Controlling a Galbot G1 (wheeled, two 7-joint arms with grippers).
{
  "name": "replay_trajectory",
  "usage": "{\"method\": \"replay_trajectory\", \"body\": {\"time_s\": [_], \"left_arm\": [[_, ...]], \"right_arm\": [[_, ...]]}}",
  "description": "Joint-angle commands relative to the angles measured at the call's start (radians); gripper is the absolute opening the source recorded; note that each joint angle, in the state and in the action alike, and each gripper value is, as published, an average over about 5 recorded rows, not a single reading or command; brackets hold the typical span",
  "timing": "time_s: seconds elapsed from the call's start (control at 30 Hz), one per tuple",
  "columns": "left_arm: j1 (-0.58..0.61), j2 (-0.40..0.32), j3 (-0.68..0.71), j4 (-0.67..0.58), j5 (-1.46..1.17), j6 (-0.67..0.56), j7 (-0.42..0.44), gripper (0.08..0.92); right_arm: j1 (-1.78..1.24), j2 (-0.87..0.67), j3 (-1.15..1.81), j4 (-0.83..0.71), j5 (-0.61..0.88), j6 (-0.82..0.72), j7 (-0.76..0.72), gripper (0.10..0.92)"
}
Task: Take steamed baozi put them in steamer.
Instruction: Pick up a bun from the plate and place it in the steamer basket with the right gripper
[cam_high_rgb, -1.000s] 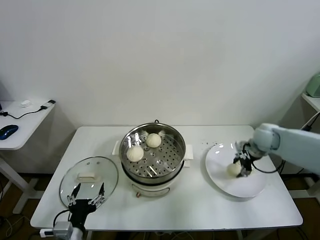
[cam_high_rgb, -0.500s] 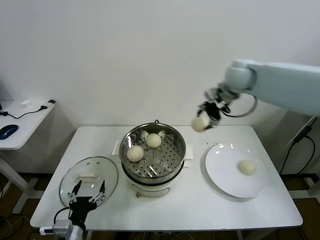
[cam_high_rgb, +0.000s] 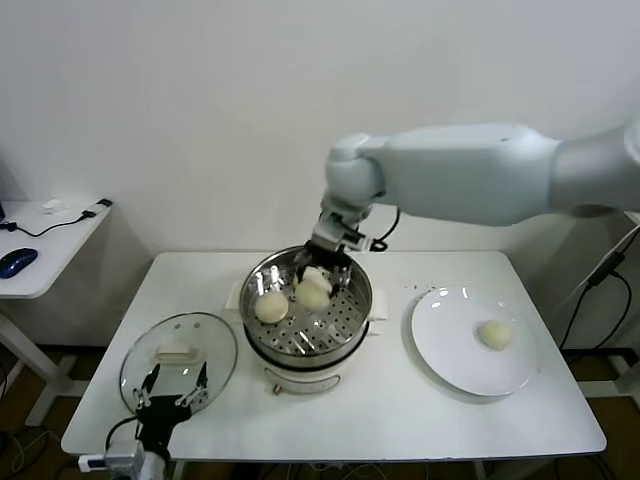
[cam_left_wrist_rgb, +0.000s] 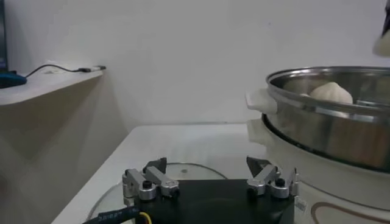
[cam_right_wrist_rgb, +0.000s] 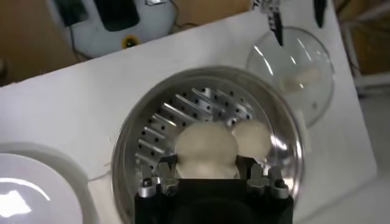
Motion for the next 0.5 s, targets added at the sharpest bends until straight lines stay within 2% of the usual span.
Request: {"method": "replay_trajectory", "body": {"time_s": [0.03,0.5], "left_arm": [[0.000,-0.002,0.000,0.002,0.000,0.001,0.000,0.823],[-0.001,-0.004,0.001,0.005,0.000,-0.001,-0.001,0.823]], "right_arm": [[-0.157,0.089,0.008,-0.042,-0.139,0.114,0.015,0.657],[-0.228,0.084,0.025,-0.095,-0.183,0.096,0.092,0.672]]}}
